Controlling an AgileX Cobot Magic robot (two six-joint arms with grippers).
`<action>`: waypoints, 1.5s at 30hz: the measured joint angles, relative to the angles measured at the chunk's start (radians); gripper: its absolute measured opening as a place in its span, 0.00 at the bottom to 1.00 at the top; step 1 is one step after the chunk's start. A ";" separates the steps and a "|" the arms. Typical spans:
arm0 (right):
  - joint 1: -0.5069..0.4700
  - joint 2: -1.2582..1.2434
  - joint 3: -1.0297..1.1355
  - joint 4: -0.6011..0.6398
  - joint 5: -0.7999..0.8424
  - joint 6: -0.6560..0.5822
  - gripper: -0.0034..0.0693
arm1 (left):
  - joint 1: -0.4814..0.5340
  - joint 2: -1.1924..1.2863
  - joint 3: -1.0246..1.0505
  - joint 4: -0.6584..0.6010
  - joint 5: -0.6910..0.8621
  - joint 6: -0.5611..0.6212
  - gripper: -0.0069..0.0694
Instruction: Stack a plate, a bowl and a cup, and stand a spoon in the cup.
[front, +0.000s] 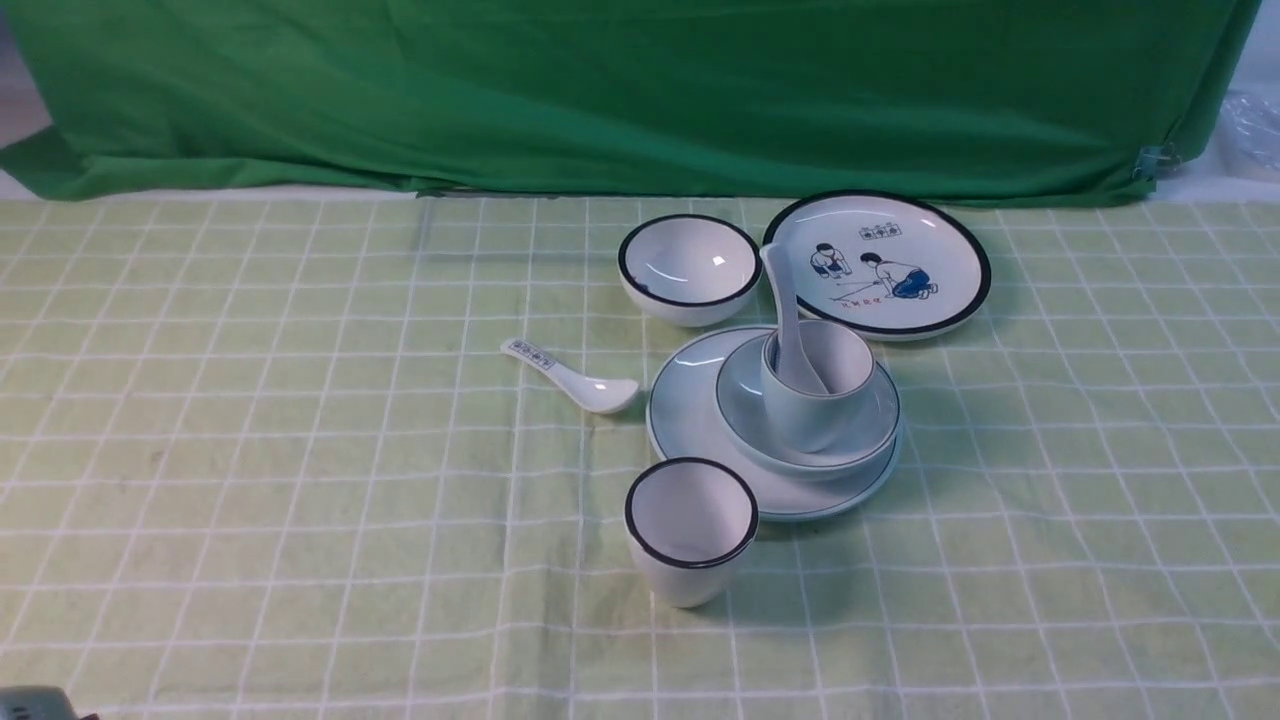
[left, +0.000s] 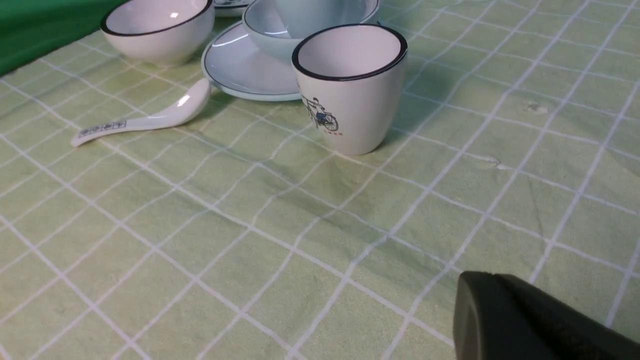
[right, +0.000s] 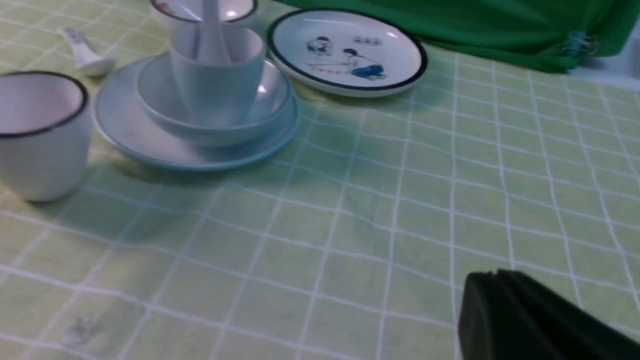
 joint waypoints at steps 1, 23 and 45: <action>-0.007 -0.047 0.063 -0.001 -0.024 0.003 0.07 | 0.000 0.000 0.000 0.000 0.000 0.000 0.09; -0.016 -0.124 0.130 0.000 -0.022 0.064 0.12 | 0.000 0.000 0.000 0.000 0.003 0.011 0.09; -0.016 -0.124 0.130 0.000 -0.023 0.064 0.22 | 0.544 -0.213 0.001 -0.052 -0.273 -0.109 0.09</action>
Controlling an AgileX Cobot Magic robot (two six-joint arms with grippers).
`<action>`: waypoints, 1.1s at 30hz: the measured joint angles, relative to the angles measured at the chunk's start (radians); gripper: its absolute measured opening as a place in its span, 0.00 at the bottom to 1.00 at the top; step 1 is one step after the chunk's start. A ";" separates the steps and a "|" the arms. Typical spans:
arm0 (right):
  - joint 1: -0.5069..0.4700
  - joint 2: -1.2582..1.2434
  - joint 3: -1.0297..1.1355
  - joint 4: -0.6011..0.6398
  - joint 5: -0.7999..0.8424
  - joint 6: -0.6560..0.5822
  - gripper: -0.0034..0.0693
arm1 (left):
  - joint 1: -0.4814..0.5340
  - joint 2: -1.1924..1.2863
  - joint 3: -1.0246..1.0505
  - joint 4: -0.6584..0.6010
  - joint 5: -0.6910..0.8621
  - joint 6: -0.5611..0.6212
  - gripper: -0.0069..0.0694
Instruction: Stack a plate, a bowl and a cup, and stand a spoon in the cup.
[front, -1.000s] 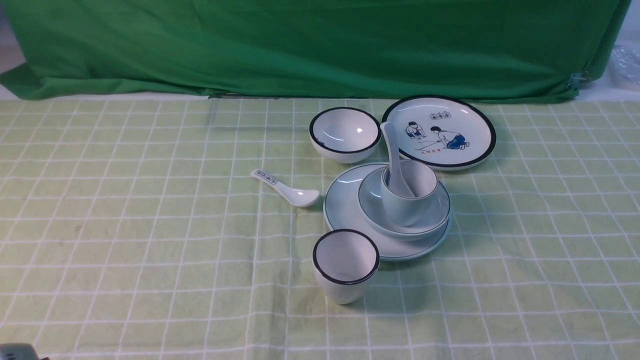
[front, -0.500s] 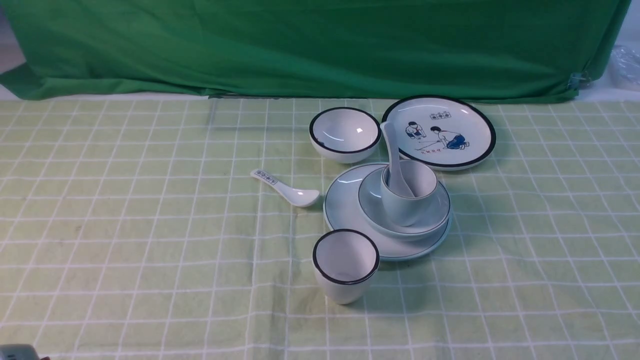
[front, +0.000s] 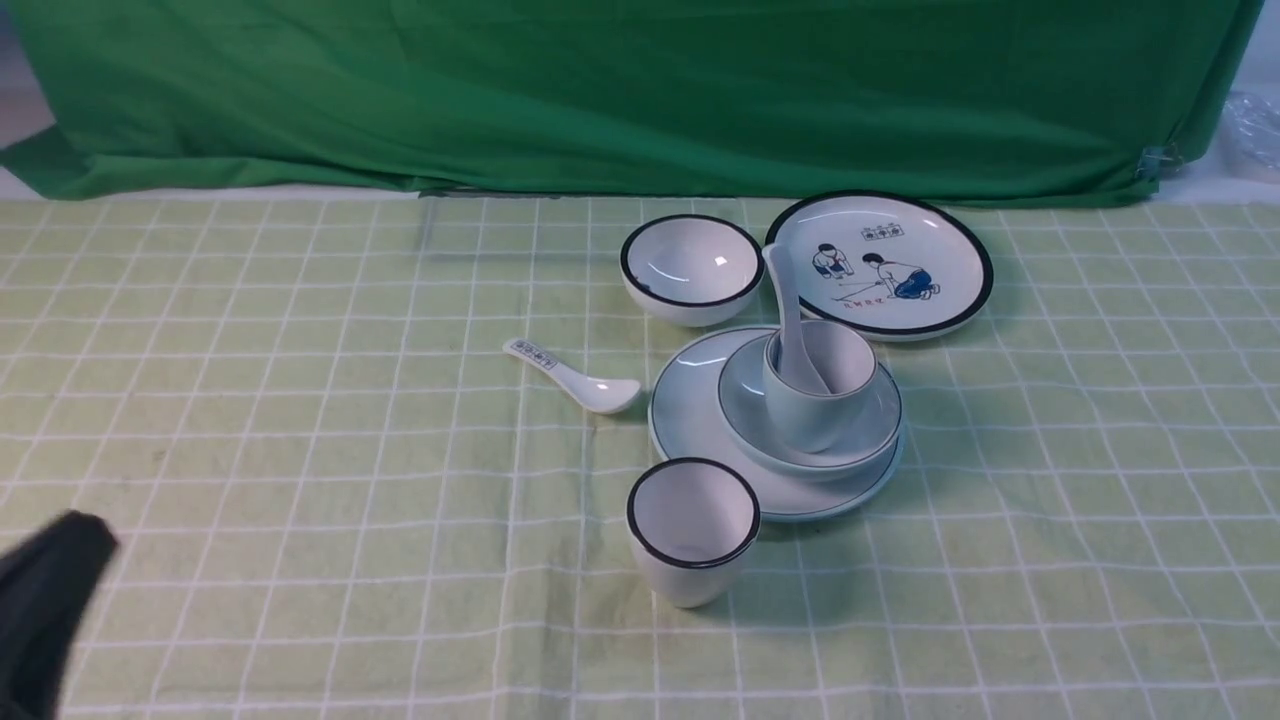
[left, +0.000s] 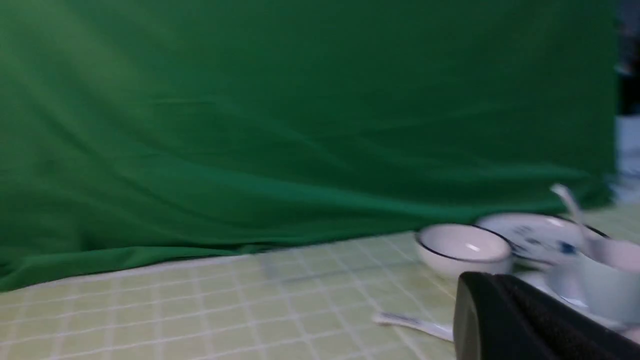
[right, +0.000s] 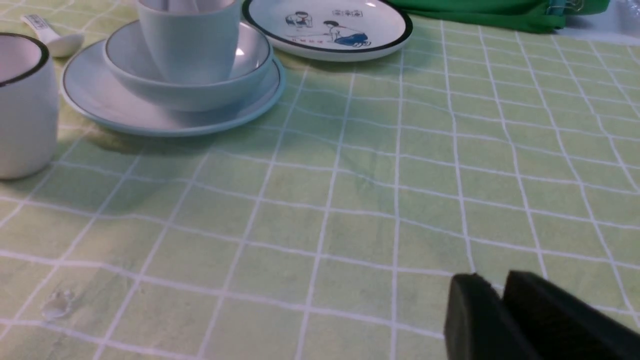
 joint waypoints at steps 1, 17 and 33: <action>0.000 0.000 0.000 0.000 0.000 0.001 0.23 | 0.056 -0.032 0.000 0.000 0.027 -0.024 0.09; 0.000 -0.001 0.000 0.000 -0.002 0.001 0.29 | 0.283 -0.141 0.000 -0.003 0.425 -0.071 0.09; 0.000 -0.001 0.000 0.000 -0.002 0.002 0.33 | 0.283 -0.142 0.000 -0.001 0.425 -0.071 0.09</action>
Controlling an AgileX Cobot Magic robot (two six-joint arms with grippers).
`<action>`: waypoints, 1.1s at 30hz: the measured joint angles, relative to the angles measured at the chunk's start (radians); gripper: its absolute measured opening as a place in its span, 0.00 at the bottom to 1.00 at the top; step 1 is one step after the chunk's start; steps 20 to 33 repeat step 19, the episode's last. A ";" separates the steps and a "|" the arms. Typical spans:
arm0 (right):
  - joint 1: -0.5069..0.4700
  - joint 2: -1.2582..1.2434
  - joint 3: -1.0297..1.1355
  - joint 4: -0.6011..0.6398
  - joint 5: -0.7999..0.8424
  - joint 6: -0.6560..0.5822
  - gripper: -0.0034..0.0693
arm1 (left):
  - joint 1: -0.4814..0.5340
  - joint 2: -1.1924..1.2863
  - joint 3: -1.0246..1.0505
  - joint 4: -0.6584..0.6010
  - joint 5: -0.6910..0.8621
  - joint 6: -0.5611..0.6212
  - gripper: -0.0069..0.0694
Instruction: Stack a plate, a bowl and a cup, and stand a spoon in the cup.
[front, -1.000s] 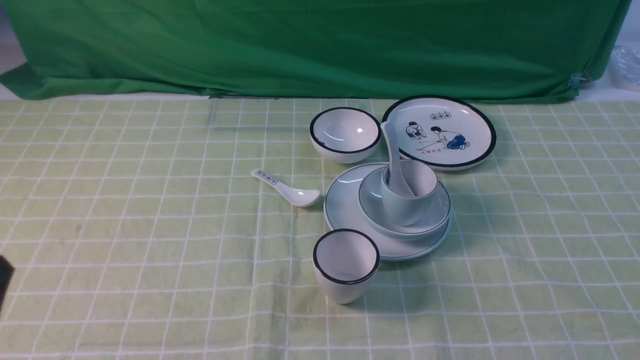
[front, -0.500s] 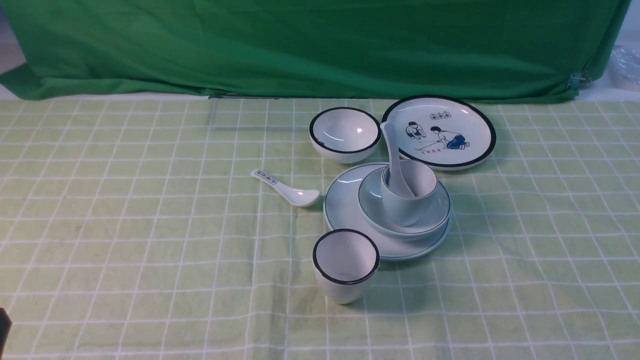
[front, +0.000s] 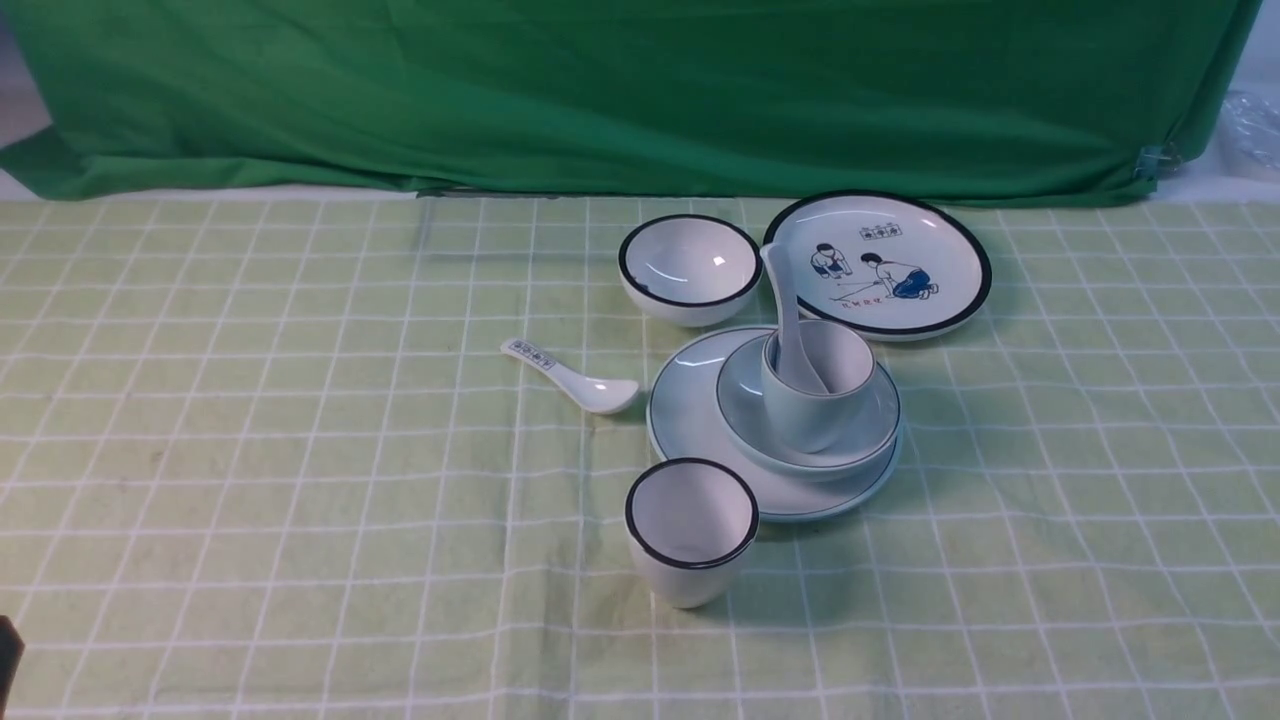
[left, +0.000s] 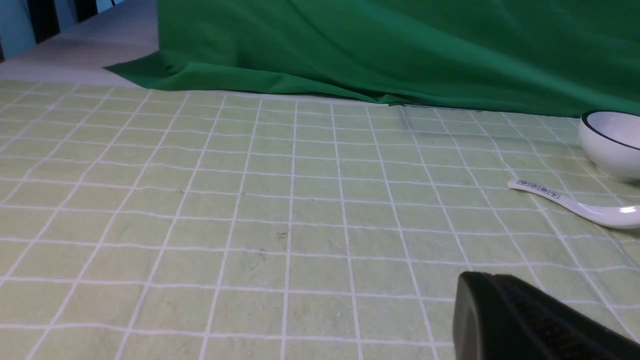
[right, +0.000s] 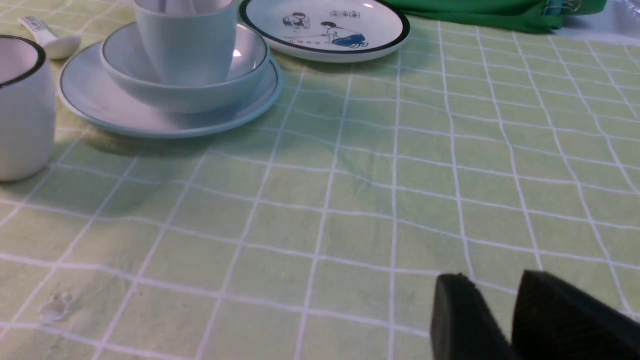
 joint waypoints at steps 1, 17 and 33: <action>0.000 0.000 0.000 0.000 0.000 0.000 0.34 | 0.000 0.000 0.000 0.000 0.000 0.000 0.09; 0.000 0.000 0.000 0.000 0.000 0.000 0.37 | 0.000 0.000 0.000 0.000 0.000 0.000 0.09; 0.000 0.000 0.000 0.000 0.000 0.000 0.37 | 0.000 0.000 0.000 0.000 0.000 0.000 0.09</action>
